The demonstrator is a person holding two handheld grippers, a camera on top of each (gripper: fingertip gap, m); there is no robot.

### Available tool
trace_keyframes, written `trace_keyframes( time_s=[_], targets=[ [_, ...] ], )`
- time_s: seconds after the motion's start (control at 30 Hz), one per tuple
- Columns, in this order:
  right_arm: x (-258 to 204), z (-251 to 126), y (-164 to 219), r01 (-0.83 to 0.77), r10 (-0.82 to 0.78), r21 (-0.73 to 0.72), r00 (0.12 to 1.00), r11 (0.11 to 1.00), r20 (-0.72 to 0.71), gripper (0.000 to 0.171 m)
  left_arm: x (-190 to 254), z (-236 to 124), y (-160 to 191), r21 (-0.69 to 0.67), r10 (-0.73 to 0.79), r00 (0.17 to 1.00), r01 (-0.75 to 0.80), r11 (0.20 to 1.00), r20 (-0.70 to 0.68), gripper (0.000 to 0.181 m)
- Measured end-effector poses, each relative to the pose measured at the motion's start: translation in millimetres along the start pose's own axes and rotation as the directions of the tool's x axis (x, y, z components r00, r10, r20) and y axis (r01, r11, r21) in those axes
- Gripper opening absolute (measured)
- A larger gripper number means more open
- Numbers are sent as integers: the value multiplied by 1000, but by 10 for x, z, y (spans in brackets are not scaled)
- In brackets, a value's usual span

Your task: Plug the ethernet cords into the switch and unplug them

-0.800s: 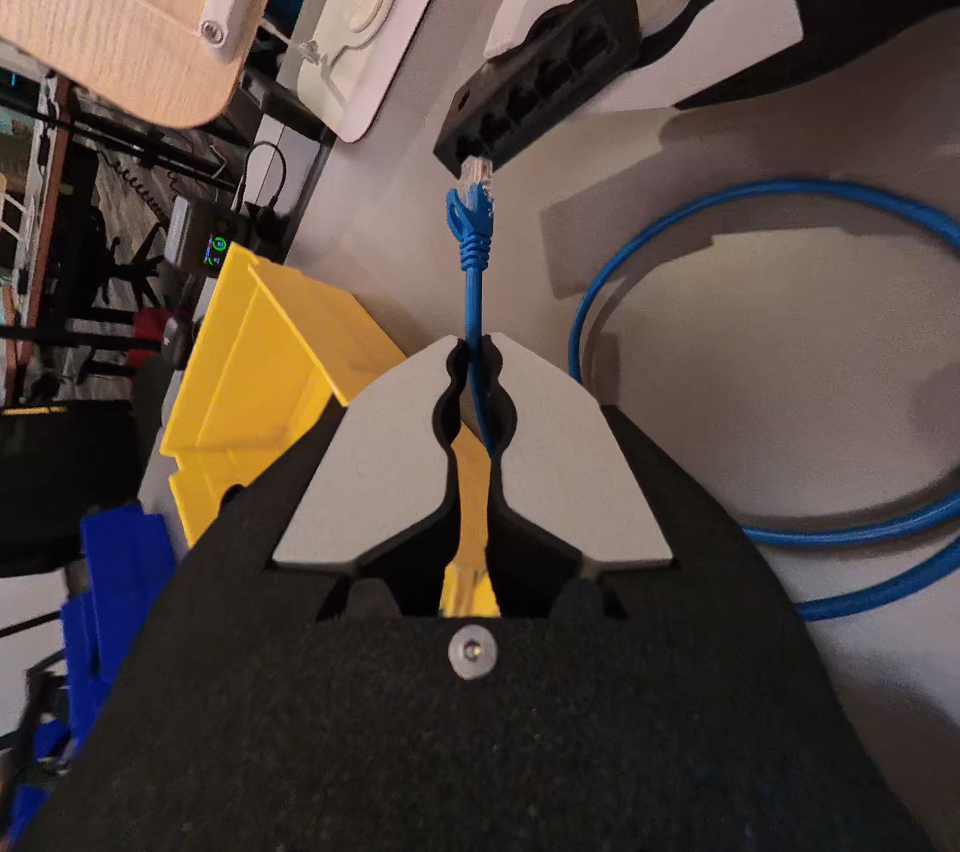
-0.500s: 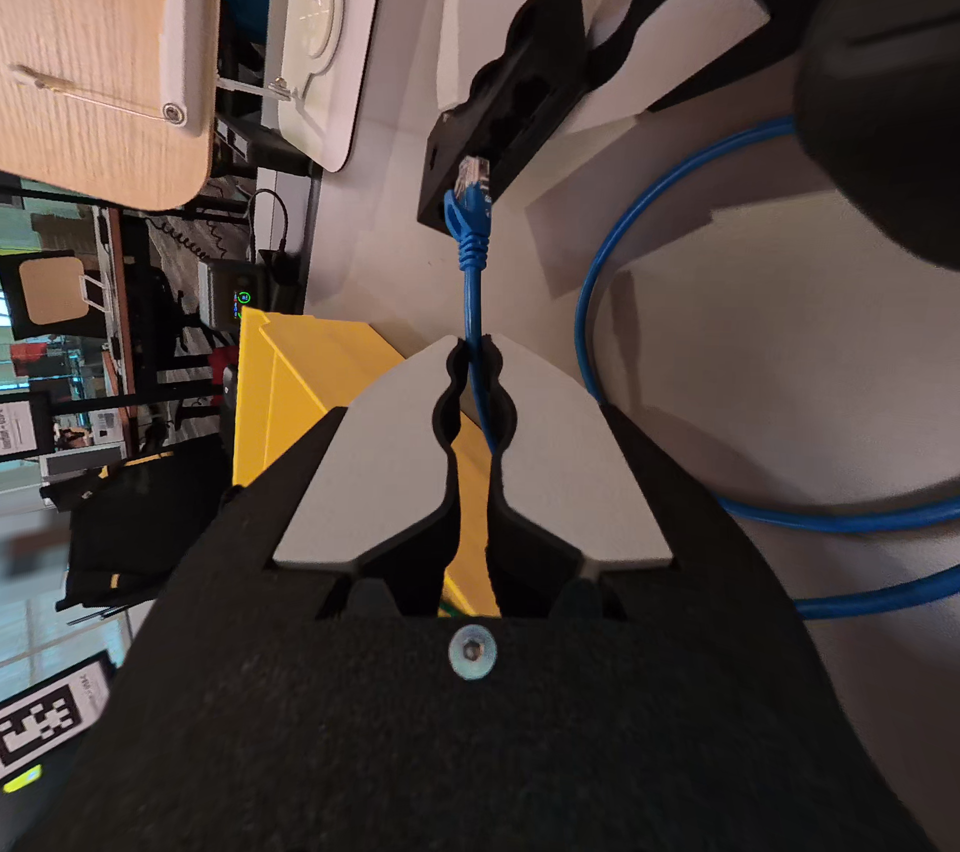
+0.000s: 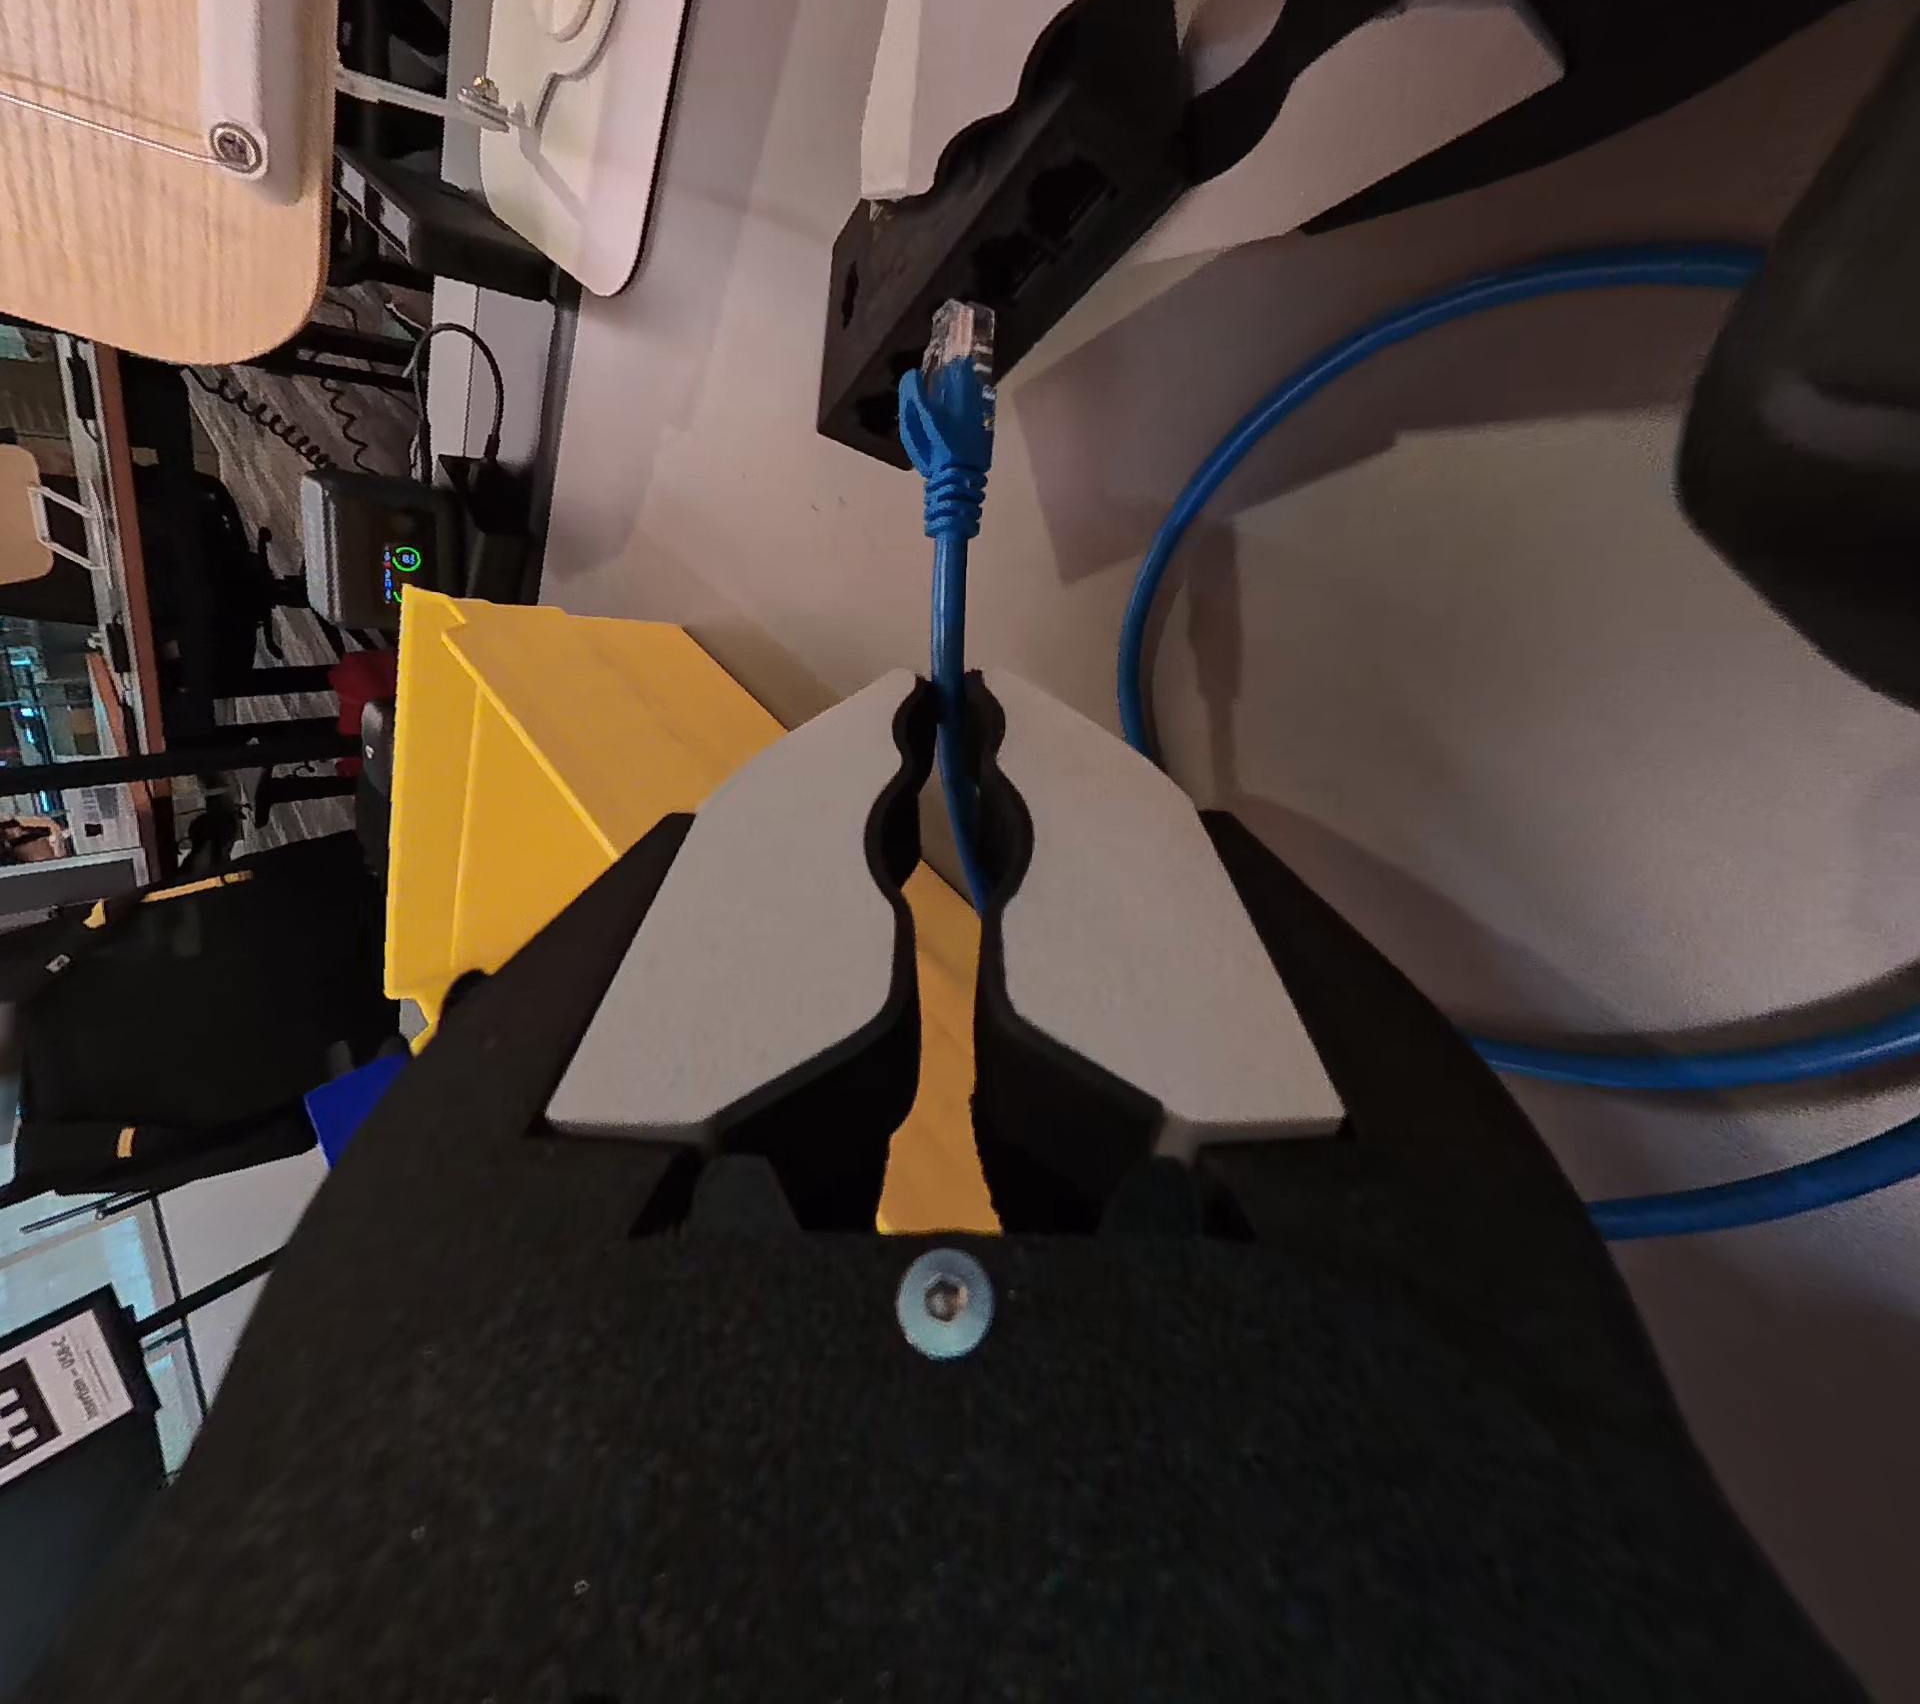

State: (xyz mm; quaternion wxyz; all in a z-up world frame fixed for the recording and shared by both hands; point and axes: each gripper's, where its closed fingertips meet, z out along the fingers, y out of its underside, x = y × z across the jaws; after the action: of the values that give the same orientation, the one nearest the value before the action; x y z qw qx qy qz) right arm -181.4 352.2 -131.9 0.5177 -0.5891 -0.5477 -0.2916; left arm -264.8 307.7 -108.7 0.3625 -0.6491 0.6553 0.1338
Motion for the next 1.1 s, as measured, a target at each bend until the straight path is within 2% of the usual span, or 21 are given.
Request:
trace_keyframes(
  time_s=[0.5, 0.73, 0.8, 0.9, 1.0, 1.03, 1.1],
  targets=[
    [-48, 32, 53, -23, 23, -20, 999, 1000, 25, 27, 42, 29, -48, 9, -87, 993, 88, 996, -76, 5],
    [-65, 32, 24, -36, 37, -15, 999, 999, 30, 27, 50, -16, -148, 49, -123, 988, 128, 991, -97, 5],
    [-14, 21, 35, -57, 57, 1, 998, 998, 11, 27, 32, -32, -192, 95, -184, 976, 195, 976, -114, 5],
    [84, -19, 12, -56, 59, 56, 997, 997, -40, 27, 43, -87, -275, 165, -359, 894, 410, 897, -267, 6],
    [186, -134, -176, -66, 82, 171, 993, 983, -89, 27, 111, -160, -385, 173, -473, 729, 616, 768, -494, 8],
    [209, -172, -224, -52, 74, 188, 991, 981, -109, 27, 132, -180, -400, 169, -482, 693, 648, 743, -535, 8],
    [233, -215, -273, -12, 41, 196, 989, 980, -145, 27, 162, -196, -400, 173, -487, 676, 665, 727, -553, 8]
  ],
)
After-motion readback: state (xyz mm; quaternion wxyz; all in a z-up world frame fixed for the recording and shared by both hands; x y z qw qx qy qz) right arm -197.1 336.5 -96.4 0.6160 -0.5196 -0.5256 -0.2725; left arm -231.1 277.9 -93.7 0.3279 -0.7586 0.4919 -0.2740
